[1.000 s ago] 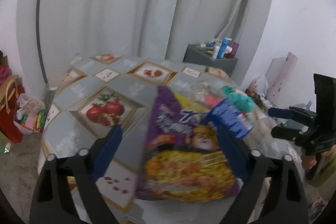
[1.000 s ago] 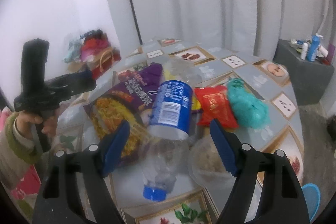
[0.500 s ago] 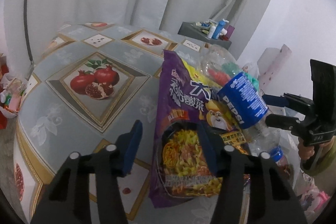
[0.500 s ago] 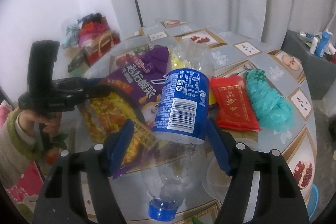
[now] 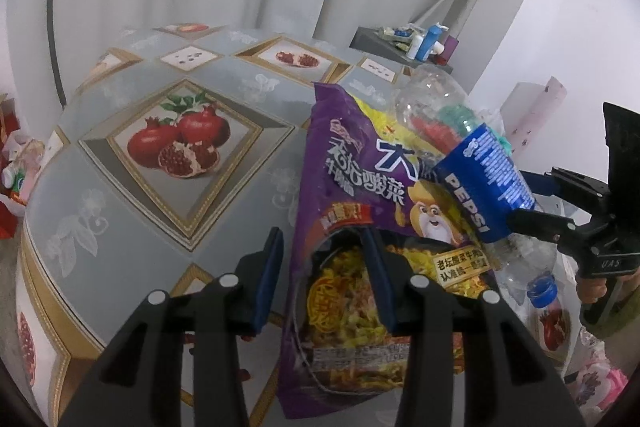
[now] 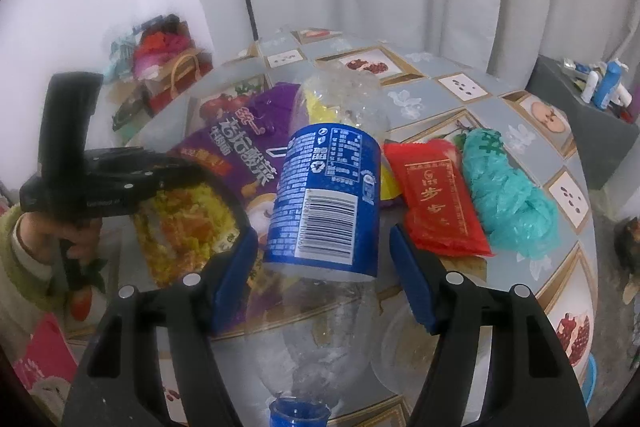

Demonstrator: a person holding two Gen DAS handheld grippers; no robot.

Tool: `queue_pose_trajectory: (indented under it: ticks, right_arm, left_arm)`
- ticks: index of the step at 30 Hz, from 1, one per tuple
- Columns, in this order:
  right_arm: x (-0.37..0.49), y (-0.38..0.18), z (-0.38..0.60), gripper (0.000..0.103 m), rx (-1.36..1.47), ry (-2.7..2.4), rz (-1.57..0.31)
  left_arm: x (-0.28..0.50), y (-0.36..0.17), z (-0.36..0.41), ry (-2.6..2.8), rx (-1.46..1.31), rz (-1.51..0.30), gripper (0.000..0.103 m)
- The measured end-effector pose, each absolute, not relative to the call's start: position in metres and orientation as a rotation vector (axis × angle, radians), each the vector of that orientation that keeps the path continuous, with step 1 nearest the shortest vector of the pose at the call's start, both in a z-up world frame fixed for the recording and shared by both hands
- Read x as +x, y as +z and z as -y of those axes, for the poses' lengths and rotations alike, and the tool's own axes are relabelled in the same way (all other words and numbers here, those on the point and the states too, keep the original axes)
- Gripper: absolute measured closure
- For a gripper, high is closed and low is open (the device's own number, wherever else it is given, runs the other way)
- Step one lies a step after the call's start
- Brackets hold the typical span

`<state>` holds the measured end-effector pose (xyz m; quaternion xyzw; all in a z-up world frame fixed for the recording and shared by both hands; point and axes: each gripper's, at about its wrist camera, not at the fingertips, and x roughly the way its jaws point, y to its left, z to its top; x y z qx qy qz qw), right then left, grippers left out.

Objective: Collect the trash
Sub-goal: 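Close the left gripper on the purple noodle bag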

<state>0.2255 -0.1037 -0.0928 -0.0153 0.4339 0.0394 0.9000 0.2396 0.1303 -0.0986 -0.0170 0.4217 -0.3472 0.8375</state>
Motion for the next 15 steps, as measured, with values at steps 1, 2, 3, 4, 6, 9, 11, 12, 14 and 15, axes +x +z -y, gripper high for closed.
queue_pose_trajectory:
  ticks: [1,2,3,4,6,9,11,12,14,15]
  right_arm:
    - [0.226,-0.094,0.103,0.039,-0.034,0.082,-0.903]
    - [0.228,-0.095,0.103,0.039,-0.038,0.079,-0.908]
    - [0.229,-0.097,0.103,0.039,-0.042,0.074,-0.916]
    - [0.230,-0.099,0.103,0.039,-0.045,0.072,-0.922]
    - [0.232,-0.101,0.104,0.039,-0.039,0.074,-0.931]
    - [0.233,-0.104,0.102,0.042,-0.034,0.084,-0.945]
    - [0.233,-0.105,0.102,0.043,-0.037,0.080,-0.944]
    - [0.233,-0.104,0.101,0.043,-0.039,0.080,-0.943]
    - [0.232,-0.104,0.102,0.044,-0.033,0.079,-0.940]
    - [0.232,-0.103,0.103,0.045,-0.023,0.078,-0.938]
  left_arm:
    - [0.240,-0.099,-0.130,-0.740,-0.038,-0.892,0.063]
    - [0.241,-0.099,-0.129,-0.746,-0.038,-0.891,0.069]
    - [0.241,-0.099,-0.129,-0.749,-0.035,-0.891,0.072]
    - [0.241,-0.099,-0.128,-0.747,-0.032,-0.889,0.072]
    - [0.242,-0.098,-0.126,-0.750,-0.027,-0.884,0.080]
    - [0.242,-0.098,-0.127,-0.761,-0.029,-0.877,0.087]
    - [0.240,-0.097,-0.127,-0.767,-0.031,-0.871,0.091]
    - [0.240,-0.096,-0.127,-0.769,-0.035,-0.866,0.093]
    - [0.238,-0.094,-0.128,-0.775,-0.044,-0.856,0.097]
    - [0.237,-0.092,-0.128,-0.777,-0.045,-0.849,0.098]
